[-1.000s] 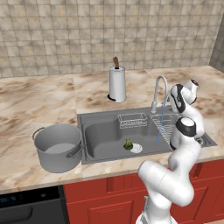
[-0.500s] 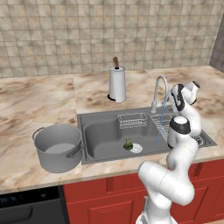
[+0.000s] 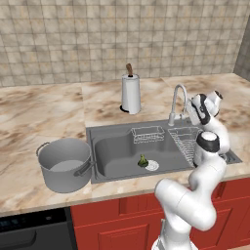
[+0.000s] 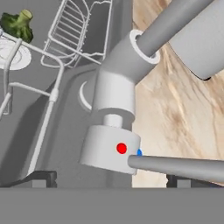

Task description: Dump the broccoli from the pot into the sink. Then turn on the water and wash the broccoli. Then turn off the water and put the broccoli back in the pot.

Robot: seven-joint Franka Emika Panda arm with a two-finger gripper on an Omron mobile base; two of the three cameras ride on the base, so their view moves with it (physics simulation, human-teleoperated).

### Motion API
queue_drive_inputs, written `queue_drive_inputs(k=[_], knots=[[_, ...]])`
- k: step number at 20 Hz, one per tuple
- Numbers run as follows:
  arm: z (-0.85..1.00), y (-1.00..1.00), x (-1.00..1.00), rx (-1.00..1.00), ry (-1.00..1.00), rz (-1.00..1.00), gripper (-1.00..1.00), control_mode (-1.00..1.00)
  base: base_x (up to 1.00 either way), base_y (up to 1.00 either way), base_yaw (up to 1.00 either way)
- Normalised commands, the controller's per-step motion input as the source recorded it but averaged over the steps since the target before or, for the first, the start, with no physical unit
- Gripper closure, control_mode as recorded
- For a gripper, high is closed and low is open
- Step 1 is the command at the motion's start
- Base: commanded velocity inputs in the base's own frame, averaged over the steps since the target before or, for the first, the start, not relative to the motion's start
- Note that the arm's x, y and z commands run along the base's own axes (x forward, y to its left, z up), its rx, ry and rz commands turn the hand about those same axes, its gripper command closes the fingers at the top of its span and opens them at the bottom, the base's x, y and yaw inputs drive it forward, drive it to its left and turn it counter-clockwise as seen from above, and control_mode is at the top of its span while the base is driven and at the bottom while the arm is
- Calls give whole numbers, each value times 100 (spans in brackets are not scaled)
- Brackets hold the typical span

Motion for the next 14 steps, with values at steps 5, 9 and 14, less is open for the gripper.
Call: queue_drive_inputs(k=[5, 9, 14], knots=[[3, 62, -10, -12, -2, 10, -100, -100, 0, 0, 0], [5, -51, -76, -27, 0, -10, -100, -100, 0, 0, 0], [1, -64, -100, -26, -1, -30, -100, -100, 0, 0, 0]])
